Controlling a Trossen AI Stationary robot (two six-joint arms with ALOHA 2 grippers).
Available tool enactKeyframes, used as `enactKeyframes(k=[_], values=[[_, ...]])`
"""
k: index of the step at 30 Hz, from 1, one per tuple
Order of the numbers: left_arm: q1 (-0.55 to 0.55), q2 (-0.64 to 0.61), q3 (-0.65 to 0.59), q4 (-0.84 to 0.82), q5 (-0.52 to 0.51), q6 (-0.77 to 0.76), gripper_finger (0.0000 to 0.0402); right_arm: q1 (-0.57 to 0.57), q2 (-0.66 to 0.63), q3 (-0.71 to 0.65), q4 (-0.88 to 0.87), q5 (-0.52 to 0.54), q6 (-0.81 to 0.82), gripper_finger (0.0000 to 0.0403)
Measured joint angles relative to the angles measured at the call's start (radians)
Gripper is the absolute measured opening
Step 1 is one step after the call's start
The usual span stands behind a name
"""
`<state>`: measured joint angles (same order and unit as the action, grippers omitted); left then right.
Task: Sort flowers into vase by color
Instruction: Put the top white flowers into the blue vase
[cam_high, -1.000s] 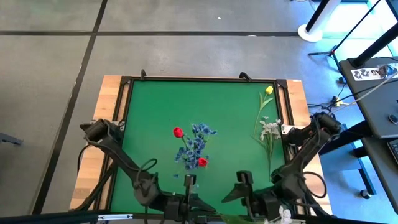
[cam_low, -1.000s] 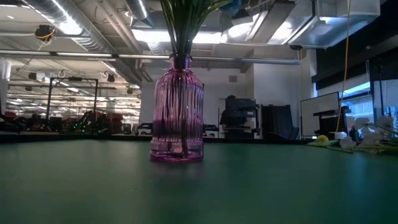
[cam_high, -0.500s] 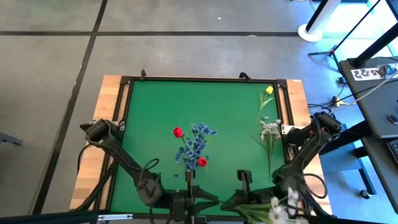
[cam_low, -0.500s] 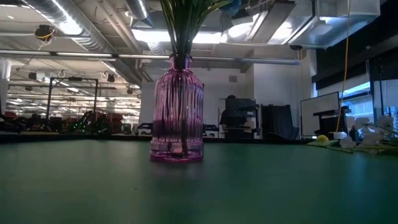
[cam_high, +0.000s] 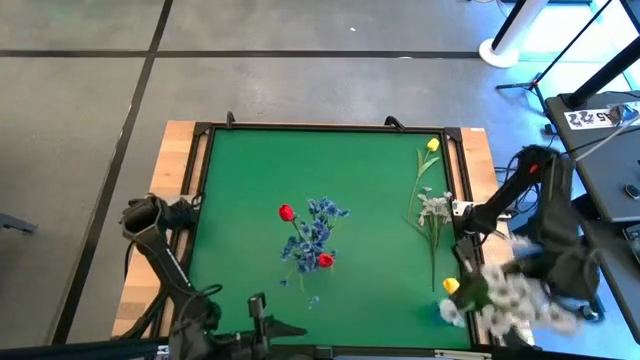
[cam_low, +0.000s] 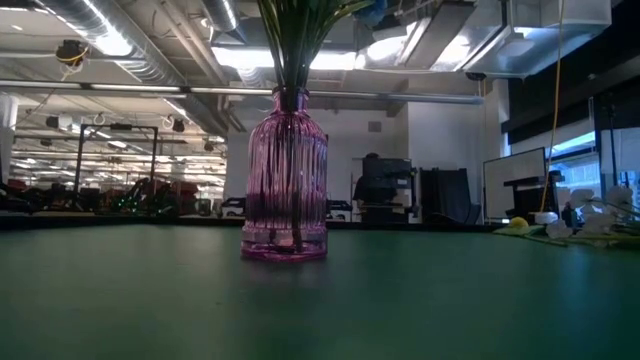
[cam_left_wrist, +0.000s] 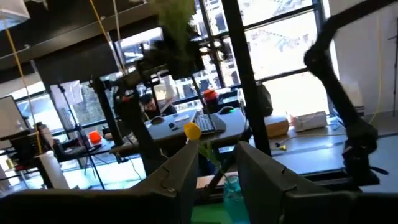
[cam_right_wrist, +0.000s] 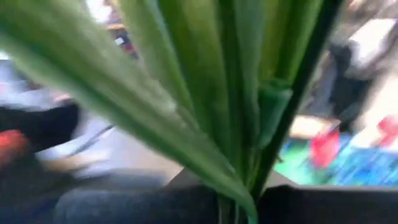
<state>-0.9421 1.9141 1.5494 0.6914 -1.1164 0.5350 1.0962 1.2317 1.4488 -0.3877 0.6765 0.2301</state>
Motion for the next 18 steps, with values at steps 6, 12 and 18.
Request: enactKeyframes(k=[6, 12, 18], values=[[-0.021, 0.001, 0.0, -0.004, -0.043, -0.004, 0.0108, -0.003, -0.067, 0.007, -0.265, -0.266, 0.14, 0.0004], [0.011, 0.001, 0.0, -0.004, -0.055, -0.005, 0.0108, 0.058, -0.052, -0.086, -0.178, -0.419, 0.091, 0.0006], [0.036, 0.002, 0.0, -0.087, -0.055, -0.08, 0.0108, 0.136, -0.054, -0.252, -0.121, -0.33, 0.184, 0.0004]])
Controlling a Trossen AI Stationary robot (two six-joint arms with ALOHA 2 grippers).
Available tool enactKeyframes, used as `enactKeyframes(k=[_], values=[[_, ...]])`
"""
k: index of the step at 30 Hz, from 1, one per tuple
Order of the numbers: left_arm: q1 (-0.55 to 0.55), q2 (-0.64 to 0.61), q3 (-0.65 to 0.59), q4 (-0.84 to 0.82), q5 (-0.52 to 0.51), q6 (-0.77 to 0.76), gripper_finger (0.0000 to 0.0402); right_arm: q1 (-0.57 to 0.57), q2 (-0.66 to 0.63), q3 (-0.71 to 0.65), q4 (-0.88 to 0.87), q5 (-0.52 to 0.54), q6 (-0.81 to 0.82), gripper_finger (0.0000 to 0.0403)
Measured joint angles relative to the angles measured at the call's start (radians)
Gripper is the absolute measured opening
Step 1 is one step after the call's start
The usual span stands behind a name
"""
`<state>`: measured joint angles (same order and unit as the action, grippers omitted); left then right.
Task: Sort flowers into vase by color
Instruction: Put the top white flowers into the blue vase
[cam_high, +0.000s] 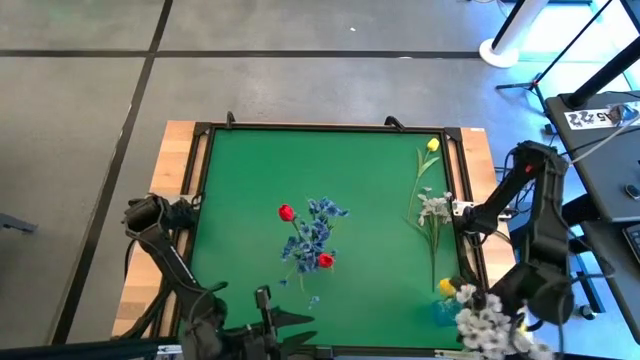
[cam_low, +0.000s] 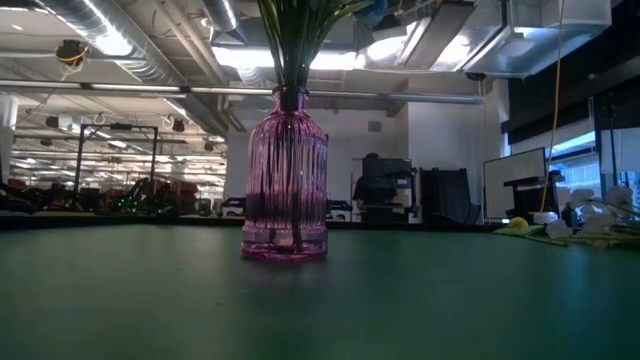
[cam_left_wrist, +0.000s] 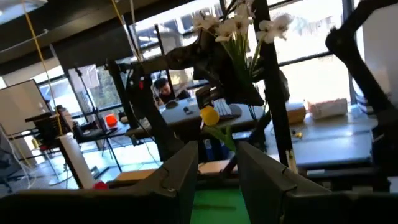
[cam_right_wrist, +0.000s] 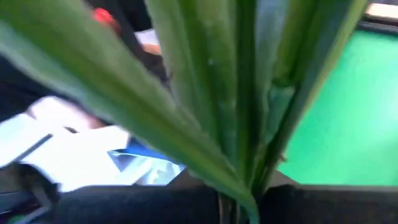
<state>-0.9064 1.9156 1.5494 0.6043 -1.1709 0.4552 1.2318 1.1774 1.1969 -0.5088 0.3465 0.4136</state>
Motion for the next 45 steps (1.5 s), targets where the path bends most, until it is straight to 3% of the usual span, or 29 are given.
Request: enactKeyframes(k=[8, 13, 20, 28, 39, 45], values=[[0.01, 0.001, 0.0, -0.058, 0.004, -0.061, 0.0108, 0.177, -0.086, -0.124, 0.046, 0.242, 0.012, 0.0004], [0.009, 0.001, 0.0, -0.062, 0.011, -0.061, 0.0108, 0.286, -0.11, -0.155, 0.05, 0.472, 0.036, 0.0005], [0.011, 0.001, 0.0, -0.091, 0.011, -0.088, 0.0108, 0.326, -0.109, -0.252, 0.067, 0.689, 0.174, 0.0005], [0.014, 0.001, 0.0, -0.098, 0.011, -0.088, 0.0108, 0.326, -0.108, -0.328, 0.072, 0.619, 0.313, 0.0005], [0.059, 0.001, 0.0, -0.099, 0.011, -0.088, 0.0108, 0.326, -0.184, -0.241, 0.053, 0.508, 0.16, 0.0005], [0.071, 0.001, 0.0, -0.102, 0.011, -0.089, 0.0108, 0.325, -0.205, -0.252, 0.003, 0.584, 0.165, 0.0005]])
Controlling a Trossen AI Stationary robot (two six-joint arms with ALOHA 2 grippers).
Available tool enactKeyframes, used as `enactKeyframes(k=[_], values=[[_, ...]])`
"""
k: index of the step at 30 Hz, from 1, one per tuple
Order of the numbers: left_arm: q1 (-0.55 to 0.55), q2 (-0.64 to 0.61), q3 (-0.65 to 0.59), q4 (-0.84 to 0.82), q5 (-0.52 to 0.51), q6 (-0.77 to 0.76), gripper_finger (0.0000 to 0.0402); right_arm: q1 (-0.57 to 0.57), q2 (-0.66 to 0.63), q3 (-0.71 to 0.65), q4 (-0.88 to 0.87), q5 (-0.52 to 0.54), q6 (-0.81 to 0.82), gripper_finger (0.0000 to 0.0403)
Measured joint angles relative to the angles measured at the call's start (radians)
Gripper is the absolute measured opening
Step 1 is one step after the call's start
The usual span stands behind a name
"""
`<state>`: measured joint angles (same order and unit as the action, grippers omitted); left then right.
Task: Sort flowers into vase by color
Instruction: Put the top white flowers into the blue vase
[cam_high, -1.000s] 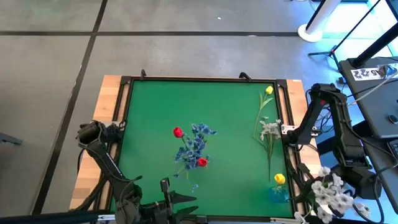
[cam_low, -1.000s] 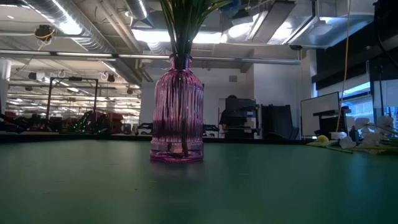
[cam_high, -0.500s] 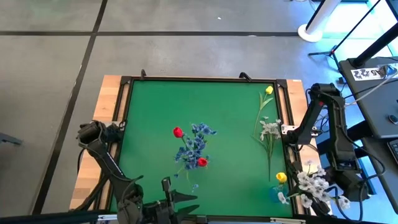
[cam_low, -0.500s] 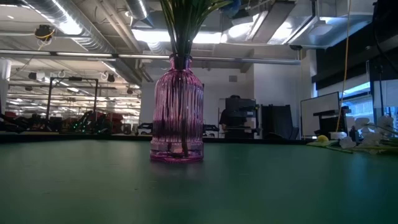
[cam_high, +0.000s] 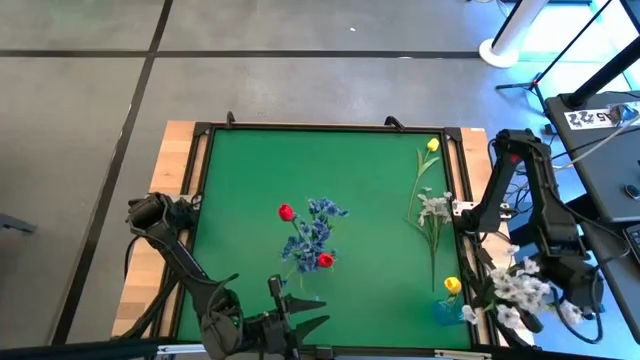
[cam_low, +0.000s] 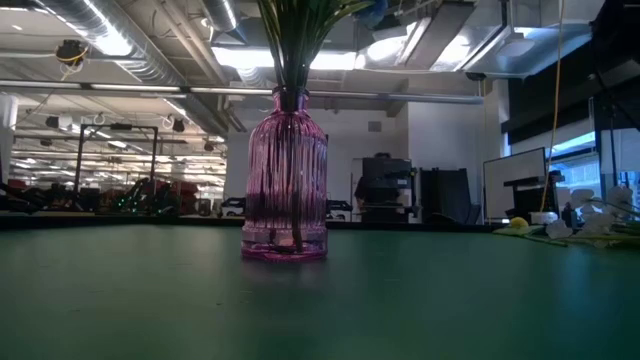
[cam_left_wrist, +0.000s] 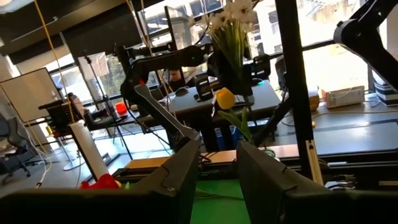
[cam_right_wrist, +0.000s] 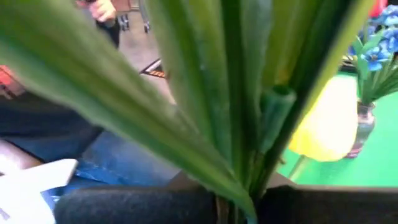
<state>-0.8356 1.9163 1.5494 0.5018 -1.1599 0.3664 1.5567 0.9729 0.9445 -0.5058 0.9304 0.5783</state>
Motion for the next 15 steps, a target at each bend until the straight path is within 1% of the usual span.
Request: enactKeyframes(k=[3, 7, 9, 12, 13, 15], values=[[-0.004, 0.0, 0.0, 0.0, 0.0, -0.011, 0.0108, 0.0, 0.014, -0.027, 0.008, 0.0, 0.004, 0.0005], [-0.016, 0.0, 0.0, 0.0, 0.002, -0.023, 0.0108, 0.001, 0.035, -0.059, 0.017, 0.004, 0.058, 0.0005], [-0.024, -0.001, 0.0, 0.003, 0.002, -0.015, 0.0108, 0.001, 0.054, -0.087, 0.057, 0.01, 0.09, 0.0005], [-0.04, -0.021, 0.0, 0.005, 0.002, -0.002, 0.0108, -0.003, 0.095, -0.13, 0.154, 0.069, 0.097, 0.0006], [-0.044, -0.033, 0.0, 0.005, 0.003, 0.005, 0.0108, -0.011, 0.11, -0.136, 0.166, 0.072, 0.097, 0.0008], [-0.051, -0.052, 0.0, 0.01, 0.003, 0.007, 0.0108, -0.032, 0.127, -0.138, 0.168, 0.036, 0.109, 0.002]])
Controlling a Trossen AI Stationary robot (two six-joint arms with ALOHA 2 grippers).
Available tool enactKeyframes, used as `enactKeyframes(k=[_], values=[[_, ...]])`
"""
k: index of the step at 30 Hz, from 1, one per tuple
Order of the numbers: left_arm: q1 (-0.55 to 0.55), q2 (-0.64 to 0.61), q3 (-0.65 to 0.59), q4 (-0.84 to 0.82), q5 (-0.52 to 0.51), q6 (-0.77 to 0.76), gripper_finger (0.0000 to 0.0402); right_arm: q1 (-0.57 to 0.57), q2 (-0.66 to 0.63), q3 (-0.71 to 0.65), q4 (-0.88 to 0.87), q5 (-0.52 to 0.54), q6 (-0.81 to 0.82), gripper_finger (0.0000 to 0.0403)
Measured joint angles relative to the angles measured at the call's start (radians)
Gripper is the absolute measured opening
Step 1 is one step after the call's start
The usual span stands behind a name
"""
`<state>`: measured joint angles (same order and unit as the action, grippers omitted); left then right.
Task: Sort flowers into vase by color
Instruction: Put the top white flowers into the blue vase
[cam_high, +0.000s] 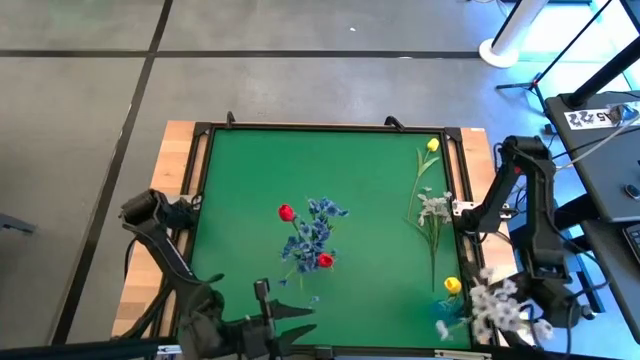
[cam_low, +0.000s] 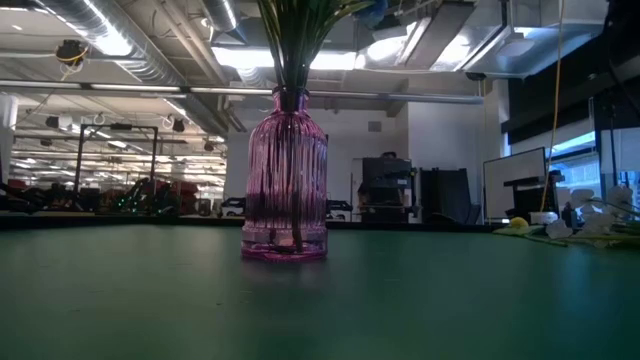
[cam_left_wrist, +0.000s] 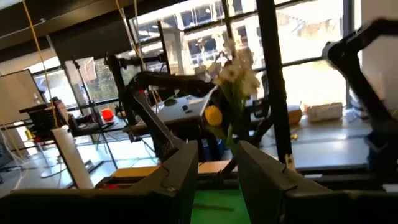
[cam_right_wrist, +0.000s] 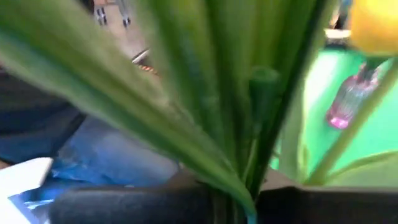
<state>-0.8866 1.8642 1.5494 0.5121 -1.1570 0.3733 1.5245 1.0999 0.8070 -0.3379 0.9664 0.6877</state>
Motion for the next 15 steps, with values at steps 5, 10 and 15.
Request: enactKeyframes(k=[5, 10, 15], values=[[0.003, -0.035, 0.0, -0.012, -0.002, 0.003, 0.0108, -0.043, -0.02, 0.044, -0.009, -0.118, 0.016, 0.0074], [0.01, -0.048, 0.0, -0.012, -0.002, 0.029, 0.0108, -0.139, -0.035, 0.143, -0.151, -0.382, 0.129, 0.0135], [0.023, -0.048, 0.0, -0.084, -0.003, -0.007, 0.0108, -0.24, -0.035, 0.185, -0.362, -0.582, 0.329, 0.0171]])
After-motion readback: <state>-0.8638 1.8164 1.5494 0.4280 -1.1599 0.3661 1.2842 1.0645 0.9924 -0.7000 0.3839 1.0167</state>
